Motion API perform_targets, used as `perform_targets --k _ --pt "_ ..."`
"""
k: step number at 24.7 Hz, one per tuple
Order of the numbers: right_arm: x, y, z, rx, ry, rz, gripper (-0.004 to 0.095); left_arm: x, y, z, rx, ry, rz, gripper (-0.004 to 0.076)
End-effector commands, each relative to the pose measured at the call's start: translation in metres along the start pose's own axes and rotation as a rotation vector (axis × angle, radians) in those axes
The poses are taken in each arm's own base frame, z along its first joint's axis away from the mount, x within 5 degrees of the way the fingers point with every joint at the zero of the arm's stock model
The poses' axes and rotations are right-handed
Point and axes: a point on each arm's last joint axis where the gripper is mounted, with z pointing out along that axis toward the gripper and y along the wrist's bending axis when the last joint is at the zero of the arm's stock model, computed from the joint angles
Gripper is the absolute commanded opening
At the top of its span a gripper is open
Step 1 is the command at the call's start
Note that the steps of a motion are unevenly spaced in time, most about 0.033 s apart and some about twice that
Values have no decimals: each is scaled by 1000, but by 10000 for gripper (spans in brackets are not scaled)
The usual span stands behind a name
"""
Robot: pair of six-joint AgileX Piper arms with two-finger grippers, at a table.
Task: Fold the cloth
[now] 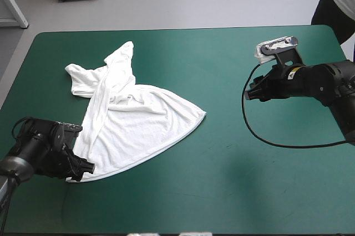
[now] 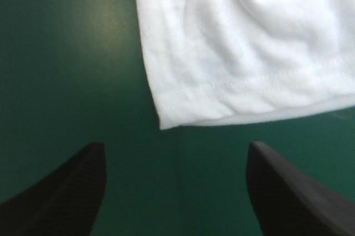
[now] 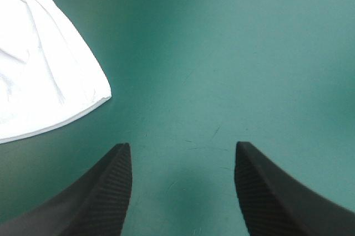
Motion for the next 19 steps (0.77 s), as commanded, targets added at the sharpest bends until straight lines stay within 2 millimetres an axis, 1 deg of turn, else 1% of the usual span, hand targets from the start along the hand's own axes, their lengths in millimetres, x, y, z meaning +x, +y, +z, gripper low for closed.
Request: perform_targets --k 1,4,6,9,12,14,15,16,17,18,19 --pt "-11 -1 -9 7 -80 -22 530 -11 2 2 21 -35 -42 517" --pt "-11 -1 -4 4 -70 -32 530 -19 2 10 54 -48 -63 505" --pt "-12 -1 1 -4 -62 -40 530 -23 3 17 72 -28 -75 491" --pt "-14 2 10 -54 -65 -66 530 -33 5 33 93 5 -97 491" --pt "-16 3 18 -67 -62 -91 530 -37 4 41 106 30 -103 488" --pt "-19 7 25 -81 -52 -126 530 -38 2 49 122 63 -109 464" --pt "-20 10 28 -89 -47 -139 530 -38 1 53 127 79 -107 445" --pt "-24 18 39 -114 -33 -184 530 -38 -1 61 134 106 -109 375" --pt "-25 23 45 -125 -24 -199 530 -38 -2 64 137 115 -110 332" --pt "-29 29 56 -142 -6 -215 530 -36 -3 68 142 129 -112 253" --pt "-31 37 67 -161 10 -230 530 -35 -4 72 149 133 -105 190"
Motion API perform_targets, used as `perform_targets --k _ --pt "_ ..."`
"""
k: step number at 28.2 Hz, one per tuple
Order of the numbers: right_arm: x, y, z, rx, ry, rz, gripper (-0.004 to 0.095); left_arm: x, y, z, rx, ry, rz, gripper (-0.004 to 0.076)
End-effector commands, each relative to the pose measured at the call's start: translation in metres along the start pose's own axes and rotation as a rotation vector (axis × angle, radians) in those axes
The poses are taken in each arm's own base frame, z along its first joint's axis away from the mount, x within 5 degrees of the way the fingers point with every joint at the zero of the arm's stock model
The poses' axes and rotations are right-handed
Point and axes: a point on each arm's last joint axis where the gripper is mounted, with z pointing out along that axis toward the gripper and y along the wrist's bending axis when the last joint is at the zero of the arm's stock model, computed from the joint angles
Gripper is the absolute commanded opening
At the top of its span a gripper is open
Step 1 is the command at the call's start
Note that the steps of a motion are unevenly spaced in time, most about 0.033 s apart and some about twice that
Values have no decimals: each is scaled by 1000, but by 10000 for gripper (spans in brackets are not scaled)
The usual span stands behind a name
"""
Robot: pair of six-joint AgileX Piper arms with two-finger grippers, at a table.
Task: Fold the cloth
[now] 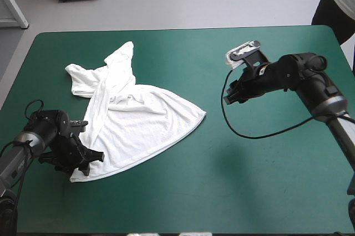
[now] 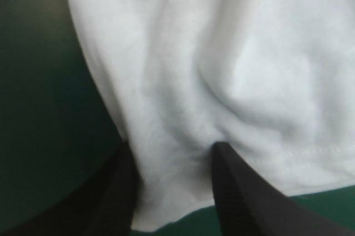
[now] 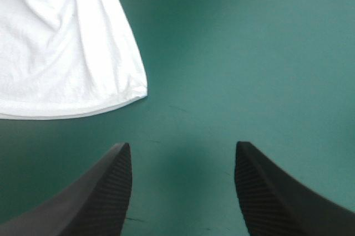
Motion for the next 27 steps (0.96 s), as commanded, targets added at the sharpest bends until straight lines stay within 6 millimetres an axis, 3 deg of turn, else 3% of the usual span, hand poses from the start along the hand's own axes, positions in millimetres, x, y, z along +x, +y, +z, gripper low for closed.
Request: perform_targets --k 1,3,7,12,24,27 --pt "-24 15 12 -32 -62 -60 530 -2 1 27 -11 -4 8 106" --pt "-35 26 33 -53 -38 -102 530 0 0 31 -4 -11 15 -10" --pt "-50 36 64 -77 -21 -127 530 0 -2 32 21 -20 17 -10" --pt "-55 33 98 -56 29 -147 531 -1 -5 31 56 -24 17 -10" --pt "-44 32 136 -65 120 -139 531 -6 -8 27 84 -52 19 -10" --pt "-42 43 144 -99 140 -162 531 -6 -9 27 86 -52 20 -10"
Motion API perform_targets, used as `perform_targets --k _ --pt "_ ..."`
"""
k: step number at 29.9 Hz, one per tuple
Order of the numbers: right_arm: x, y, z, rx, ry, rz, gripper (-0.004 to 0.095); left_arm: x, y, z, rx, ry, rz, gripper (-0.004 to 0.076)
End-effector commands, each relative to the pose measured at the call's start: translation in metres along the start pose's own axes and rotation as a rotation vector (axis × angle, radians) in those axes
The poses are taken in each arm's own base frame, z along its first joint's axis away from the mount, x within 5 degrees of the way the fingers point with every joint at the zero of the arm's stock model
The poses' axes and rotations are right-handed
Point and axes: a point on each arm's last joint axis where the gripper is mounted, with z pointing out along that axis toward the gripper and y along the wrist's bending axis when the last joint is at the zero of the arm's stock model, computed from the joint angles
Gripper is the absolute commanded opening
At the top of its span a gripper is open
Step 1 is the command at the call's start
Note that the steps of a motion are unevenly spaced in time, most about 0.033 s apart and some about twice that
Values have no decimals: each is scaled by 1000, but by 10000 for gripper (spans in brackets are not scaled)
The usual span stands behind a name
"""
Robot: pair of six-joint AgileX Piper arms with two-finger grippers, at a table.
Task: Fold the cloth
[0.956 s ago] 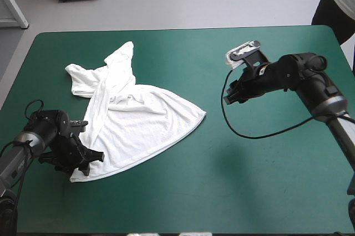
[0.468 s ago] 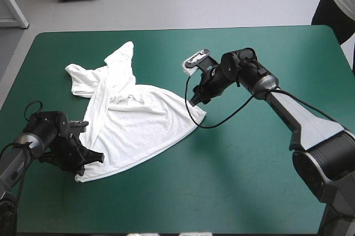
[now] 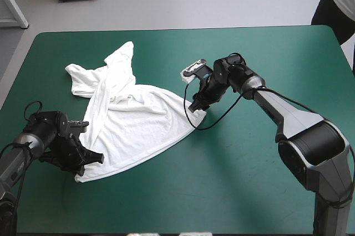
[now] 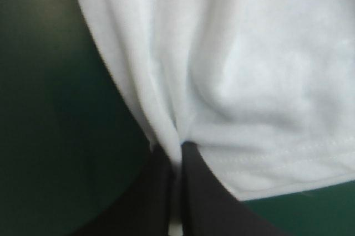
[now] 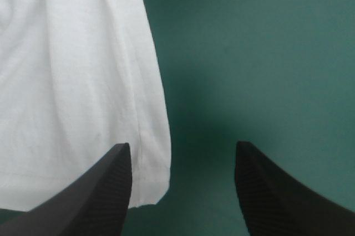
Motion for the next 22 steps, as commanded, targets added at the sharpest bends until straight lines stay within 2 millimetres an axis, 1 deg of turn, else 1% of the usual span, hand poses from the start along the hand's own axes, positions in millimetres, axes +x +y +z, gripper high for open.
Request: perform_targets --k 1,6,10,13,16,18,21,22 --pt "-14 14 -22 -17 -85 -43 531 -8 -7 24 69 -54 -39 -10" --pt "-13 36 3 -74 -17 -84 530 -10 -8 21 84 -57 -26 -10" --pt "-10 44 22 -93 39 -54 530 -11 -9 20 88 -59 -23 -10" --pt "-7 43 33 -100 78 -29 508 -10 -9 20 91 -57 -24 -10" --pt "-4 42 39 -90 109 -9 403 -11 -10 20 100 -62 -27 -10" --pt "-2 42 43 -91 127 -8 271 -11 -11 20 111 -67 -25 -10" --pt "-1 41 45 -78 138 5 -4 -11 -12 18 126 -79 -17 -10" --pt "0 40 46 -71 149 15 -11 -11 -12 17 125 -82 -17 -10"
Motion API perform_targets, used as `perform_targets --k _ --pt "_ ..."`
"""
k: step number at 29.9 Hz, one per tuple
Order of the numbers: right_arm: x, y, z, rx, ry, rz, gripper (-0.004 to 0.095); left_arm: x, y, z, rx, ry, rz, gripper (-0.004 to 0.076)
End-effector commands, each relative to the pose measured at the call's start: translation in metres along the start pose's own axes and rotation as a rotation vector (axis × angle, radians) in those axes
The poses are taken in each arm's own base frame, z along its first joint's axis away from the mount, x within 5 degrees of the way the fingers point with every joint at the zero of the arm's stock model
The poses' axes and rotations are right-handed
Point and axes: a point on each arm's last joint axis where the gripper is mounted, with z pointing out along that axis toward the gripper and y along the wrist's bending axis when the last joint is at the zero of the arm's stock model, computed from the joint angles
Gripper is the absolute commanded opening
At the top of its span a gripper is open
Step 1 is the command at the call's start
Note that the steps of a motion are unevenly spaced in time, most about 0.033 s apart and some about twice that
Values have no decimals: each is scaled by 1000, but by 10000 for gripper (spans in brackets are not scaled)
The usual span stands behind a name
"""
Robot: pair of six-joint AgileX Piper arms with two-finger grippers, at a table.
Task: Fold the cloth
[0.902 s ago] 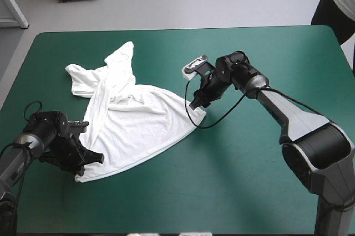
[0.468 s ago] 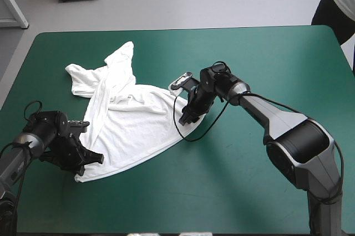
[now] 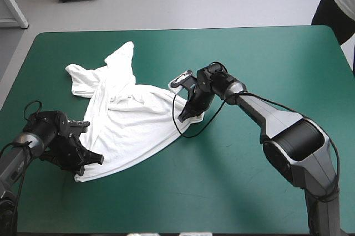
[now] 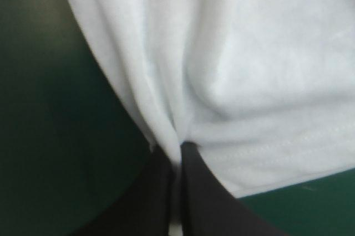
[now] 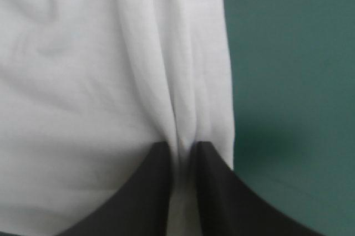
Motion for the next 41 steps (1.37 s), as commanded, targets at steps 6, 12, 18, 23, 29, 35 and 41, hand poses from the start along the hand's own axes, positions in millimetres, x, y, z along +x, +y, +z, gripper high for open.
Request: perform_targets --k 6,12,18,23,29,35,41 --pt "7 -1 -5 53 79 56 -9 -6 -12 8 115 -123 -65 -10" --pt "7 -1 -47 109 28 62 -10 8 -17 -14 136 -190 -44 -10" --pt "15 -1 -102 189 -30 73 -17 27 -23 -49 154 -291 -14 -10" --pt "27 4 -158 243 -113 89 -17 38 -34 -101 165 -435 52 -10" --pt "54 7 -234 375 -243 124 -17 57 -45 -187 170 -666 137 -10" --pt "85 15 -321 478 -449 179 -17 82 -53 -271 171 -947 193 -10" --pt "117 30 -408 521 -735 217 -17 113 -61 -336 188 -1241 233 -10"
